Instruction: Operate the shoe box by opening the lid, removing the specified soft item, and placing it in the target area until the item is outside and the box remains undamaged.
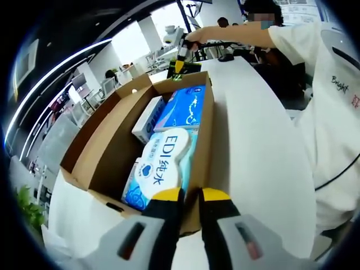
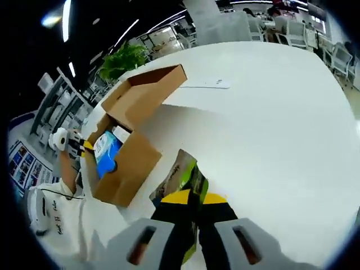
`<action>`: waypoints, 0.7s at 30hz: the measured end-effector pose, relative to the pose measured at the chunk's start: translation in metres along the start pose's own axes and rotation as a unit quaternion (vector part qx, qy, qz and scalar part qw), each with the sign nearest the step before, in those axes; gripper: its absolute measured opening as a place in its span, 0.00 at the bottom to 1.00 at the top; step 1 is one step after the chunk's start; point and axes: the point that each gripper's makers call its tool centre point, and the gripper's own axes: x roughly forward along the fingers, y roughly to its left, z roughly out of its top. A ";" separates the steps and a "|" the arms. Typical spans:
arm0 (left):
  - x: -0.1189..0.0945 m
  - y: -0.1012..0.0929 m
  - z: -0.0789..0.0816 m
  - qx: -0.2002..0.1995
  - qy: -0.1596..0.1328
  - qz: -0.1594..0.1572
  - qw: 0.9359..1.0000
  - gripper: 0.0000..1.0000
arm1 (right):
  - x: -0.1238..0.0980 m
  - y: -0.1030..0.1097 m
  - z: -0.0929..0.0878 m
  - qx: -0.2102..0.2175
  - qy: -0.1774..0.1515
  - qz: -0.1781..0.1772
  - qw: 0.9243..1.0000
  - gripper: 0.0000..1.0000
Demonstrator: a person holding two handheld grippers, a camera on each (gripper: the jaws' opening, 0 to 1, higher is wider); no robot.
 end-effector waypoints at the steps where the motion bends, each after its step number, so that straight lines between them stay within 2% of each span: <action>1: 0.000 0.000 0.000 0.000 0.000 0.000 1.000 0.12 | 0.001 0.000 0.000 -0.017 -0.001 -0.006 1.000 0.01; 3: 0.000 0.000 0.000 0.000 0.000 0.001 1.000 0.12 | 0.003 -0.009 0.005 -0.058 -0.006 -0.010 0.998 0.01; 7: 0.000 0.000 0.000 0.000 0.001 0.001 1.000 0.12 | 0.005 -0.029 0.018 -0.138 -0.011 -0.023 0.990 0.02; 8: 0.000 0.000 0.000 0.000 0.001 0.001 1.000 0.12 | 0.007 -0.033 0.018 -0.133 -0.004 -0.025 0.991 0.02; 13: 0.000 0.000 0.000 0.002 0.000 0.002 1.000 0.12 | 0.011 -0.048 0.017 -0.169 0.010 -0.045 0.984 0.03; 14: 0.000 0.000 0.000 0.002 0.000 0.003 1.000 0.12 | 0.012 -0.050 0.018 -0.183 0.006 -0.054 0.982 0.04; 19: 0.000 0.000 0.000 0.002 0.000 0.003 1.000 0.12 | 0.012 -0.051 0.018 -0.194 0.000 -0.063 0.979 0.06; 21: 0.000 0.000 0.000 0.002 0.000 0.004 1.000 0.12 | 0.011 -0.056 0.018 -0.202 -0.001 -0.078 0.976 0.07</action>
